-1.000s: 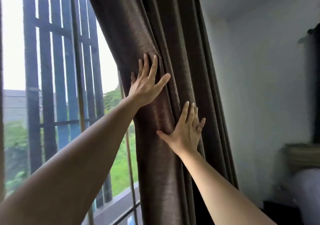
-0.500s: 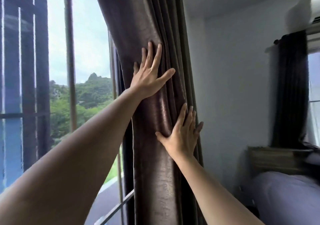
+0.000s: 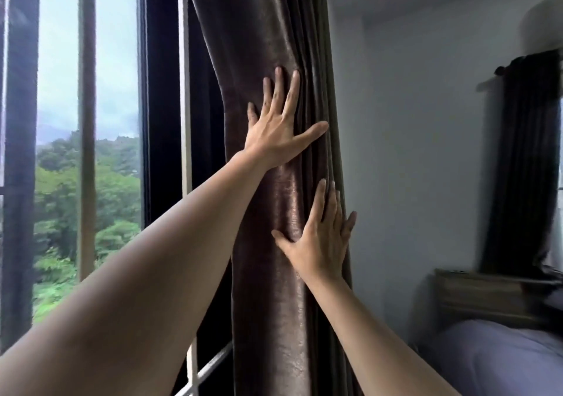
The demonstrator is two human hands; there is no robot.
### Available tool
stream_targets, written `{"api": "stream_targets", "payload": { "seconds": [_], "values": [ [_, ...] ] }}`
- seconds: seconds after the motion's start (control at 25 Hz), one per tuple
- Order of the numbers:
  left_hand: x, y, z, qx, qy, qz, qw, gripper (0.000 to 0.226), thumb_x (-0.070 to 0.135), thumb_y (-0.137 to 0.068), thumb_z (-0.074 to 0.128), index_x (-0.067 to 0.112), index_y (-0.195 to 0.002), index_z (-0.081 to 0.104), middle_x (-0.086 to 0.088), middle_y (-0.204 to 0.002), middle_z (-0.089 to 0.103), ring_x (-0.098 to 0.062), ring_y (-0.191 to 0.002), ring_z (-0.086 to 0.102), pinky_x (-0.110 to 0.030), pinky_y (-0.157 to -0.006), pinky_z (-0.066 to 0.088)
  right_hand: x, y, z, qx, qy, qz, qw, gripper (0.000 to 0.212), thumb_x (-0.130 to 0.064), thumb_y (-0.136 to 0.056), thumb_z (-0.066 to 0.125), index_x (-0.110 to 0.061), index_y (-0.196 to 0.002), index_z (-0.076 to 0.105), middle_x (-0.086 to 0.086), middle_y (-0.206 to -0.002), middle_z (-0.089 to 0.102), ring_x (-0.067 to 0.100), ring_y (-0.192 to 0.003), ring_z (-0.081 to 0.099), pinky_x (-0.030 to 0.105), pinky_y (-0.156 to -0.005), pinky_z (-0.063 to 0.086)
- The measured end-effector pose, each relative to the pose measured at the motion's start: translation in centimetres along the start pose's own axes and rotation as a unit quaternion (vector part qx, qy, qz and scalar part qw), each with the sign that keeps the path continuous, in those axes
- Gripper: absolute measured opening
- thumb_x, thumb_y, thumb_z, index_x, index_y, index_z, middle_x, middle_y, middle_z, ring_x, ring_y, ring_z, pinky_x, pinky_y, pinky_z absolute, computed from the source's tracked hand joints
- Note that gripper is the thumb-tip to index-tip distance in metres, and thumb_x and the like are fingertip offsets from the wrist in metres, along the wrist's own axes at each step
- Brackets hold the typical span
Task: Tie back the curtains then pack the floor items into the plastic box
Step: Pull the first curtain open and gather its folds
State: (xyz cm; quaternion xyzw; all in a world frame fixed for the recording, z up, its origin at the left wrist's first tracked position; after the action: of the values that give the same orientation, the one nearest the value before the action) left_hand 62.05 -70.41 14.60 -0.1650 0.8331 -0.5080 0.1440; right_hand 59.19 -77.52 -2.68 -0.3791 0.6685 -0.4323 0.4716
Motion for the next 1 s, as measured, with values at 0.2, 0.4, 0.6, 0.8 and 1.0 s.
{"api": "stream_targets", "payload": {
  "seconds": [0.2, 0.4, 0.6, 0.8, 1.0],
  "values": [
    [-0.3, -2.9, 4.4, -0.015, 0.014, 0.018, 1.000, 0.102, 0.074, -0.080, 0.040, 0.024, -0.146, -0.021, -0.005, -0.154, -0.029, -0.025, -0.142, -0.026, -0.057, -0.112, -0.008, 2.8, -2.5, 3.0, -0.005, 0.035, 0.001, 0.999, 0.127, -0.058, -0.060, 0.076, -0.018, -0.147, -0.007, 0.018, -0.155, 0.021, 0.032, -0.143, 0.023, 0.050, -0.110, 0.000],
    [-0.6, -5.3, 8.6, -0.034, -0.024, 0.018, 0.999, 0.110, 0.079, -0.075, 0.039, 0.022, -0.145, -0.023, -0.007, -0.153, -0.032, -0.027, -0.142, -0.026, -0.059, -0.112, -0.006, 5.4, -3.7, 6.4, -0.013, 0.002, -0.004, 1.000, 0.116, -0.061, -0.069, 0.067, -0.025, -0.145, -0.013, 0.013, -0.159, 0.007, 0.027, -0.146, 0.008, 0.046, -0.111, -0.013],
    [-1.2, -7.4, 12.9, -0.038, -0.061, 0.003, 0.997, 0.113, 0.080, -0.073, 0.040, 0.019, -0.145, -0.024, -0.009, -0.153, -0.031, -0.029, -0.142, -0.025, -0.060, -0.111, -0.005, 8.9, -5.8, 10.6, 0.012, 0.018, -0.008, 1.000, 0.119, -0.062, -0.061, 0.072, -0.018, -0.147, 0.002, 0.017, -0.154, 0.024, 0.033, -0.142, 0.024, 0.052, -0.111, 0.003],
    [-1.8, -9.3, 16.0, -0.033, -0.086, -0.041, 0.995, 0.117, 0.079, -0.072, 0.044, 0.019, -0.144, -0.025, -0.009, -0.153, -0.032, -0.028, -0.142, -0.025, -0.060, -0.111, -0.006, 11.5, -8.0, 14.0, 0.010, -0.040, -0.050, 0.998, 0.118, -0.060, -0.062, 0.074, -0.019, -0.147, 0.004, 0.015, -0.154, 0.026, 0.033, -0.142, 0.023, 0.055, -0.111, 0.006],
    [-1.6, -8.4, 15.9, -0.002, -0.103, -0.063, 0.993, 0.114, 0.075, -0.076, 0.047, 0.018, -0.145, -0.024, -0.008, -0.154, -0.029, -0.027, -0.143, -0.023, -0.059, -0.111, -0.006, 12.7, -7.8, 14.3, 0.007, -0.137, -0.101, 0.985, 0.110, -0.058, -0.066, 0.071, -0.022, -0.148, 0.008, 0.011, -0.156, 0.020, 0.029, -0.144, 0.009, 0.057, -0.109, -0.004]
  ]
}}
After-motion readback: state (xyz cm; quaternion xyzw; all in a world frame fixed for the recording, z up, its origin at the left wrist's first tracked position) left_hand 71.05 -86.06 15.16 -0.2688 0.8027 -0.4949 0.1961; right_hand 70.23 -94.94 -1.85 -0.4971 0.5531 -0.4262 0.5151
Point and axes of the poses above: each hand's wrist, its own y-axis away from the middle knuckle, its own z-axis out of the palm, x = y × z, the point moved 3 cm from there along -y, towards the middle knuckle
